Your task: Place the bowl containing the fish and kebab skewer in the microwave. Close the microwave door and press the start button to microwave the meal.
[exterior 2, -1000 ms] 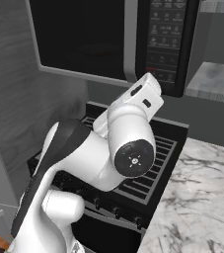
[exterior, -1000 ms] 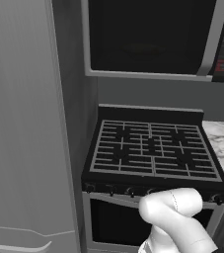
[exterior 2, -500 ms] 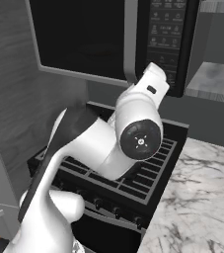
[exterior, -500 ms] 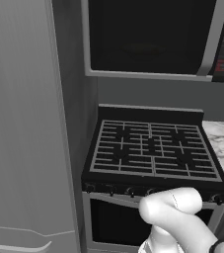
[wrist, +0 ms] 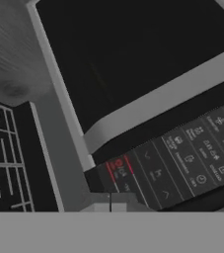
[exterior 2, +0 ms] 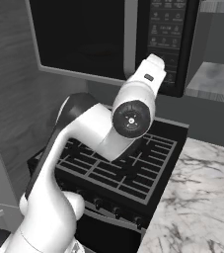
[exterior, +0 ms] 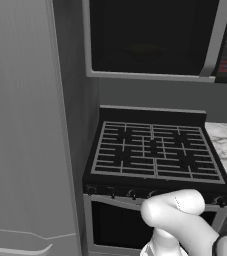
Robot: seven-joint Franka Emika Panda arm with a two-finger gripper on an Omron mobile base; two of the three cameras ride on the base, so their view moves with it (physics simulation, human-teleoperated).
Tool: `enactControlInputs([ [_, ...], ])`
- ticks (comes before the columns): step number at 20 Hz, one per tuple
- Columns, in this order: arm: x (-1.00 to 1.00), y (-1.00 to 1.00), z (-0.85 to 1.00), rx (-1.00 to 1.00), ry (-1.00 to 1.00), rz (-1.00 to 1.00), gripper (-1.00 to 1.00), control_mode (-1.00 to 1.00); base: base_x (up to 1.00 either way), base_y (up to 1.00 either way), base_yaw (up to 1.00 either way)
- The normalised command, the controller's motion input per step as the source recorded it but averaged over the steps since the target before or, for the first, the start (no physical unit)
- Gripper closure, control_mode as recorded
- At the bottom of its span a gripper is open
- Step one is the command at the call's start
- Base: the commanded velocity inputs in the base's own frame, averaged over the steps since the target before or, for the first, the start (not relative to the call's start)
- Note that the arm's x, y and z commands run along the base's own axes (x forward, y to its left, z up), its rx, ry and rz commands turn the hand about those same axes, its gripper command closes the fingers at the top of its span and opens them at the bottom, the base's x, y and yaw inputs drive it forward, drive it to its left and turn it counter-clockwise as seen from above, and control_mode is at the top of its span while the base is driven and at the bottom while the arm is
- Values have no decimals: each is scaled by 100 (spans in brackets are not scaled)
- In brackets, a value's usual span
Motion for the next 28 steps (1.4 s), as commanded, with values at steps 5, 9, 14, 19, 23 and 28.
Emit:
enactControlInputs([
  [5, 32, -22, 0, 0, 0, -3, 100, -100, 0, 0, 0],
  [9, 27, -21, 0, 0, 0, 0, 100, -100, 0, 0, 0],
  [14, 28, -18, -2, 0, 0, 0, 100, -100, 0, 0, 0],
  [19, 25, -18, -7, 0, 0, 0, 100, -100, 0, 0, 0],
  [23, 25, -9, -13, 0, 0, 0, 100, -100, 0, 0, 0],
  [28, 30, -11, -10, 0, 0, 0, 100, -100, 0, 0, 0],
])
